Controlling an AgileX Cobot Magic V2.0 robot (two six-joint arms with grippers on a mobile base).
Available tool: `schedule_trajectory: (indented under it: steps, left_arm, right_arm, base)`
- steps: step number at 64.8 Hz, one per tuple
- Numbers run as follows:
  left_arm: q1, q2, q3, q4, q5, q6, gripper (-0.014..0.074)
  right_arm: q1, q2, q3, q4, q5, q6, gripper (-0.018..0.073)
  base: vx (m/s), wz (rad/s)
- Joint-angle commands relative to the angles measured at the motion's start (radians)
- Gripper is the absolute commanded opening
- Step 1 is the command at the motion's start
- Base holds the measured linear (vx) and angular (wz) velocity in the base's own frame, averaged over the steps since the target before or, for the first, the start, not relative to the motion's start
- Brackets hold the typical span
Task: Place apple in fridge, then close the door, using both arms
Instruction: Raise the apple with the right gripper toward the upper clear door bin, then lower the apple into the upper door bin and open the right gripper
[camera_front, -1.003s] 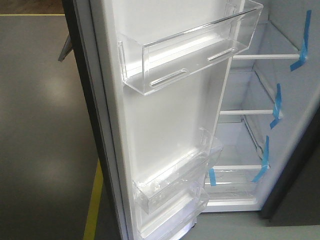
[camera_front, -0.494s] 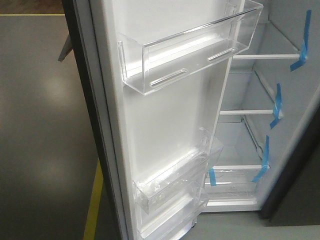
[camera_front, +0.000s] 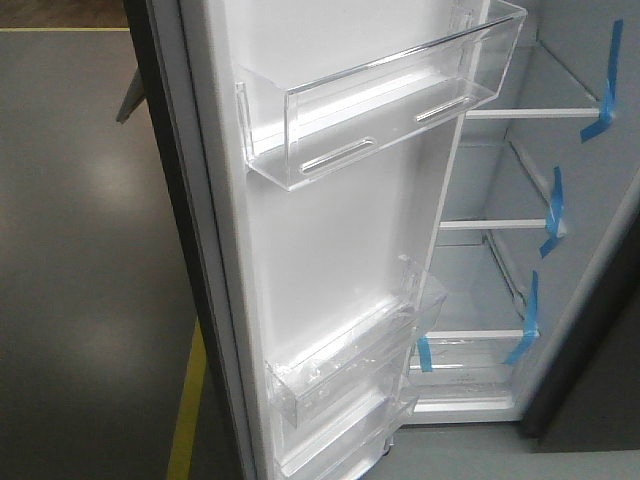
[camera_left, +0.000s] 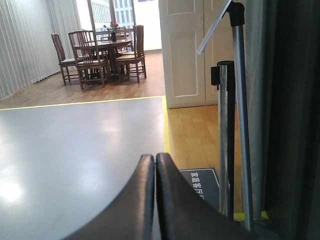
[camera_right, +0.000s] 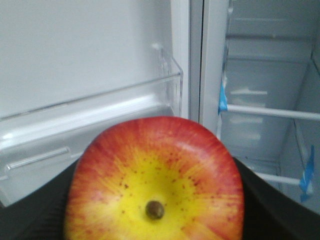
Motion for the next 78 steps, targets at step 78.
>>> schedule_trajectory:
  steps: [78]
  left_arm:
    - [-0.006, -0.016, 0.028, -0.007, -0.070, -0.008, -0.0006]
  right_arm:
    - [0.136, 0.842, -0.715, 0.532, 0.114, -0.575, 0.0197]
  base:
    - [0.00, 0.00]
